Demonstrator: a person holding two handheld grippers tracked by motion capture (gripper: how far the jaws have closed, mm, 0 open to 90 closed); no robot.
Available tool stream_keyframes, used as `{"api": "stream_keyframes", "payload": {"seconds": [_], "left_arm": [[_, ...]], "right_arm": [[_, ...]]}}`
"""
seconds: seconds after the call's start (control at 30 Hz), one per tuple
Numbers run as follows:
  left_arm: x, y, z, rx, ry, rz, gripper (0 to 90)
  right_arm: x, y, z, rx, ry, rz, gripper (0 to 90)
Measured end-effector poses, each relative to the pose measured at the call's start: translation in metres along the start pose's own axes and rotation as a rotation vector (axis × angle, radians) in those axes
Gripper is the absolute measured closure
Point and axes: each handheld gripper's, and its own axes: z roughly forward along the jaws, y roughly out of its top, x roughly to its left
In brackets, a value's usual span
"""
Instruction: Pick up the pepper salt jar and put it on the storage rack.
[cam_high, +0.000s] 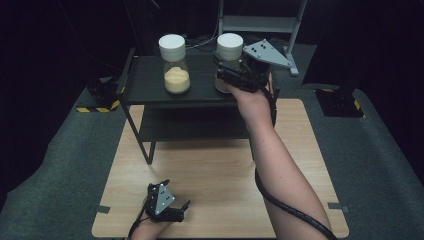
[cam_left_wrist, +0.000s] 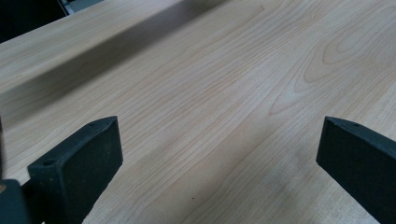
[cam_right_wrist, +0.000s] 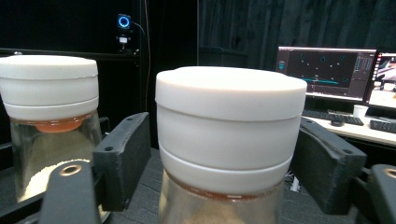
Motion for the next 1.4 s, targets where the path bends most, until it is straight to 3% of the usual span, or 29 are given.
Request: {"api": "stream_keyframes", "payload": {"seconds": [0.47, 0.73, 1.4], "left_arm": [[0.0, 0.0, 0.0, -0.002, 0.003, -0.005, 0.7], [0.0, 0.0, 0.0, -0.001, 0.003, -0.007, 0.7], [-0.001, 0.0, 0.0, -0.002, 0.012, -0.013, 0.7]], "right_arm": [[0.002, -0.007, -0.015, -0.025, -0.011, 0.007, 0.0], [0.004, -0.012, -0.026, -0.037, 0.002, 0.021, 0.0], [0.005, -0.042, -0.069, -0.057, 0.05, -0.053, 0.0]]}}
